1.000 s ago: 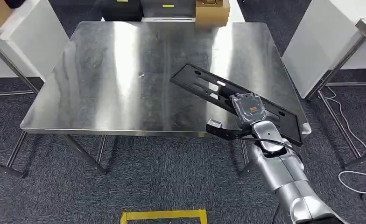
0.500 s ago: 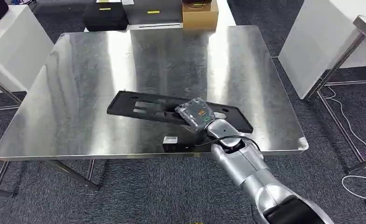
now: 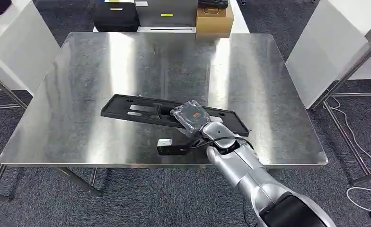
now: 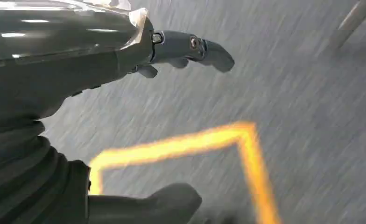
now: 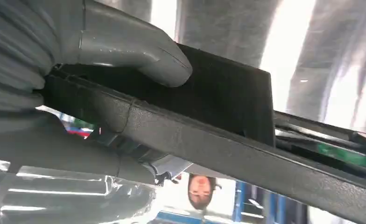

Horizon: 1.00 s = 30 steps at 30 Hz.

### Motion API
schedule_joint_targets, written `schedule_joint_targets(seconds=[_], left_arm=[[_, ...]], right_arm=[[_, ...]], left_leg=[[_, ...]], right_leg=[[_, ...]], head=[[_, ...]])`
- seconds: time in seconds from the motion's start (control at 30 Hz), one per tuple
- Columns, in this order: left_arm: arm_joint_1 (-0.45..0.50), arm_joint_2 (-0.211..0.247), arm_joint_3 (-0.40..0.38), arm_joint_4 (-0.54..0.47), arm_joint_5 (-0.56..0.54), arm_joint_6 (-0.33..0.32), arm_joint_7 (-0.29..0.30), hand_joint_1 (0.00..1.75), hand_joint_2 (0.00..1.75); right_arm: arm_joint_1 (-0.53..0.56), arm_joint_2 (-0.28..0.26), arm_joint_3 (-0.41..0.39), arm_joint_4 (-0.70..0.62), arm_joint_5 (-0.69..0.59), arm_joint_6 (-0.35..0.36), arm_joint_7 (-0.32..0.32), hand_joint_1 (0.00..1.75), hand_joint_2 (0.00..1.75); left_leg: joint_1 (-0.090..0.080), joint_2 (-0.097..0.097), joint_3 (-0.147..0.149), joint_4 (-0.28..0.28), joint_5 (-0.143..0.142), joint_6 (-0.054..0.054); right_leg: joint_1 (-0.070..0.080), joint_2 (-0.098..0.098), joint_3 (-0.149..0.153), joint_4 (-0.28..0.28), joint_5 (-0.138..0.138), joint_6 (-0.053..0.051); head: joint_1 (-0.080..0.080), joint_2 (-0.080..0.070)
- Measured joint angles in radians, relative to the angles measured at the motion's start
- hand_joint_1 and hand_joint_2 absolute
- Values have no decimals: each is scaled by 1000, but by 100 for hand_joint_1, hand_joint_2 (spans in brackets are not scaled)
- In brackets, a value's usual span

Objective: Take the parts from the cabinet and place them on the table.

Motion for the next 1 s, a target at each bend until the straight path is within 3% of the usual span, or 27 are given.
schedule_joint_targets(seconds=[0.03, 0.07, 0.1, 0.13, 0.2, 0.27, 0.3, 0.37, 0.4, 0.43, 0.47, 0.5, 0.57, 0.6, 0.63, 0.67, 0.73, 0.8, 0.97, 1.0], left_arm=[[-1, -4, 0, 0, -3, 39, -19, 0, 175], [-2, -8, 1, 0, -4, 73, -30, 0, 175], [-2, -16, 3, 0, -4, 81, -33, 0, 175], [-1, -16, 4, 0, -4, 85, -35, 0, 175], [-1, -21, 5, 0, -5, 88, -36, 0, 175], [-1, -19, 6, -1, -5, 90, -37, 0, 175], [-1, -22, 6, -1, -6, 90, -39, 0, 175], [-1, -22, 6, -1, -5, 86, -34, 0, 175], [-1, -22, 7, -1, -3, 73, -28, 0, 175], [0, -21, 8, -1, -2, 63, -29, 0, 175], [1, -21, 10, -1, -2, 58, -33, 0, 175], [1, -20, 11, -1, -1, 57, -36, 0, 175], [0, -21, 21, -1, 7, 67, -39, 0, 175], [-2, -27, 24, -1, 12, 62, -40, 0, 175], [-2, -26, 27, -1, 16, 52, -41, 0, 175], [-2, -26, 32, -1, 17, 39, -42, 0, 175], [-1, -26, 36, -1, 18, 26, -49, 0, 175], [0, -26, 42, -1, 16, 17, -52, 0, 175], [0, -22, 50, -1, 7, 3, -52, 0, 175], [0, -22, 50, -1, 5, 4, -52, 0, 175]], right_arm=[[-13, -2, 0, 8, -2, -8, 1, 175, 175], [-26, -5, 0, 18, -5, -19, 1, 175, 175], [-39, -7, 0, 28, -8, -27, 0, 175, 175], [-47, -8, 0, 34, -8, -29, -1, 175, 175], [-54, -10, 1, 45, -8, -30, -1, 175, 175], [-58, -10, 1, 52, -7, -30, -1, 175, 175], [-61, -8, 1, 55, -8, -30, -1, 175, 175], [-66, -6, 1, 62, -7, -31, 1, 175, 175], [-65, -6, 1, 67, -2, -30, 8, 175, 175], [-65, -6, 2, 73, 5, -29, 18, 175, 175], [-66, -6, 2, 80, 12, -29, 27, 175, 175], [-70, -8, 2, 89, 14, -27, 34, 175, 175], [-90, -14, -1, 105, 10, -21, 37, 175, 175], [-102, -17, -3, 114, 8, -14, 37, 175, 175], [-114, -21, -7, 123, 8, -8, 37, 175, 175], [-121, -24, -10, 130, 9, -5, 35, 175, 175], [-127, -32, -11, 144, 17, 3, 29, 175, 175], [-127, -35, -12, 155, 13, -1, 14, 175, 175], [-133, -19, -17, 171, 15, -34, -24, 175, 175], [-135, -14, -17, 172, 14, -35, -27, 0, 0]], left_leg=[[-4, -2, 6, 0, -3, 0], [-6, -3, 10, 0, -6, 0], [-17, -4, 8, 7, -12, -5], [-14, -5, 7, 5, -14, -7], [-8, -4, 8, 4, -13, -14], [-5, -2, 3, 16, -26, -26], [-3, 1, -10, 51, -50, -39], [13, 1, -86, 199, -126, -57], [20, 2, -125, 271, -150, -65], [28, 4, -146, 305, -151, -71], [34, 8, -146, 293, -130, -77], [41, 11, -125, 241, -92, -83], [56, 16, -32, 53, 5, -100], [51, 9, -14, 22, -16, -106], [49, 1, -15, 17, -10, -87], [53, 3, -15, 15, -5, -77], [41, 0, -15, 16, -4, -74], [31, -3, -16, 16, -4, -59], [25, -4, -20, 16, -3, -47], [24, -4, -20, 16, -3, -47]], right_leg=[[2, 0, 44, -100, 44, 3], [8, 0, 85, -191, 80, -1], [15, 0, 111, -234, 87, -13], [9, -5, 111, -236, 90, -14], [12, -5, 111, -236, 91, -17], [-8, -5, 120, -253, 99, -29], [-9, -5, 123, -256, 98, -31], [-9, -5, 123, -255, 97, -32], [-9, -6, 123, -255, 96, -33], [-12, -6, 123, -255, 96, -32], [-14, -6, 123, -254, 96, -32], [-18, -6, 123, -253, 96, -31], [-27, -5, 123, -246, 90, -18], [-21, -4, 120, -244, 89, -10], [-16, -4, 117, -240, 88, -2], [-7, -3, 115, -236, 83, -9], [-6, -3, 120, -245, 89, -9], [-10, -5, 122, -251, 92, -3], [-16, -6, 123, -260, 99, 7], [-16, -6, 123, -261, 100, 9]], head=[[-1, 0], [0, 0], [-4, 0], [-2, 0], [-1, 0], [-1, 0], [-5, 0], [-6, 0], [-7, 0], [-8, 0], [-6, 0], [-8, 0], [-8, 0], [-10, 0], [-11, 0], [-8, 0], [-7, 0], [-8, 0], [-7, 0], [-7, 0]])
